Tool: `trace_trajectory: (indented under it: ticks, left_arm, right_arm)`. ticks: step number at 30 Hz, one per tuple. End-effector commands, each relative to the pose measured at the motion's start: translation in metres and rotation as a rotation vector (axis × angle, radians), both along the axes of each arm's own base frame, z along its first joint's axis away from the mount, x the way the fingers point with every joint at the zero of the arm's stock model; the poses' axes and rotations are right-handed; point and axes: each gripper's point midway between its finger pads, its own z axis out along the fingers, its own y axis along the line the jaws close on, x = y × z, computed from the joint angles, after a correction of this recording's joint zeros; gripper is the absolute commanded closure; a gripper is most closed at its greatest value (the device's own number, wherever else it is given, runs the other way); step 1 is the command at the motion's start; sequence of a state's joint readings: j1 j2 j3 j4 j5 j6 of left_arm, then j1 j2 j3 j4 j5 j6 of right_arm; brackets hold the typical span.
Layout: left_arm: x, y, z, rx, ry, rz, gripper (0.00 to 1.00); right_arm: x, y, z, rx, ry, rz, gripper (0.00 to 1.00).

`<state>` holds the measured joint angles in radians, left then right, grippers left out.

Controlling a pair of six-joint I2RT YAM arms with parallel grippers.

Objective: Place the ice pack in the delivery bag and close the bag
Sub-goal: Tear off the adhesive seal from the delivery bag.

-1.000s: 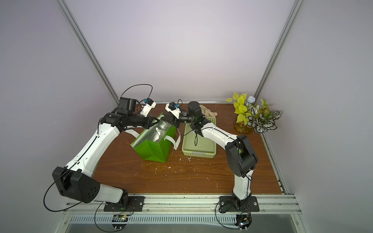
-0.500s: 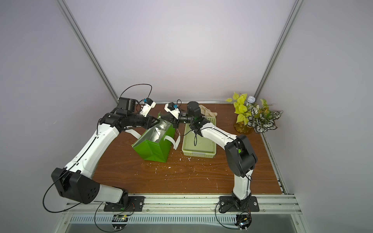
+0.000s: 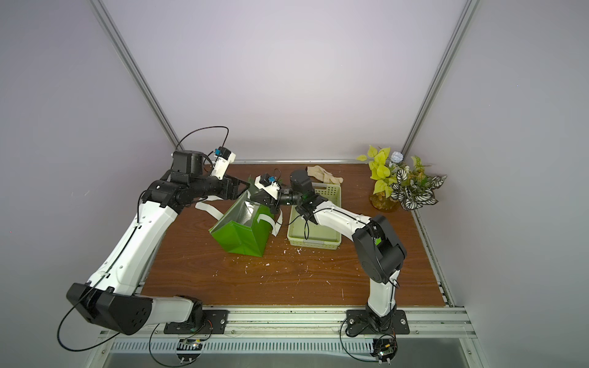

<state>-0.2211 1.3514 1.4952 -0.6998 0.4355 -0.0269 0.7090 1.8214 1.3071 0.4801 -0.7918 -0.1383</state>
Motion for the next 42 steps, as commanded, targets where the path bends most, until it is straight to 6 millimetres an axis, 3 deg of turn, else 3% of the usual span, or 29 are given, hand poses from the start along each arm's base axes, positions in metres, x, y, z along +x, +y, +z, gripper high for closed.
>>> trace_trajectory:
  ticks: [1,7,16,19,24,29,34,42]
  left_arm:
    - [0.005,0.008,-0.006,0.011,0.019,0.043,0.21]
    - [0.004,0.006,-0.002,-0.005,0.02,0.034,0.2]
    - [0.011,0.021,-0.007,0.033,0.025,0.135,0.19]
    - [0.01,0.018,-0.01,0.018,0.041,0.126,0.19]
    - [0.006,0.01,-0.009,-0.016,0.055,0.084,0.19]
    - [0.011,0.02,-0.011,0.02,0.045,0.137,0.21]
    - [0.016,0.028,-0.018,0.045,0.056,0.19,0.3]
    - [0.019,0.026,-0.024,0.043,0.076,0.182,0.4]
  right_arm:
    - [-0.027,-0.004,0.043,0.073,-0.094,0.039,1.0]
    - [-0.05,-0.006,0.054,0.099,-0.096,0.068,1.0]
    - [-0.087,-0.006,0.056,0.098,-0.09,0.106,1.0]
    - [-0.1,-0.002,0.054,0.095,-0.087,0.122,1.0]
    - [-0.1,0.006,0.052,0.08,-0.08,0.116,1.0]
    - [-0.108,0.005,0.057,0.085,-0.084,0.128,1.0]
    - [-0.125,0.001,0.06,0.09,-0.087,0.155,1.0]
    - [-0.16,0.011,0.063,0.107,-0.066,0.235,1.0]
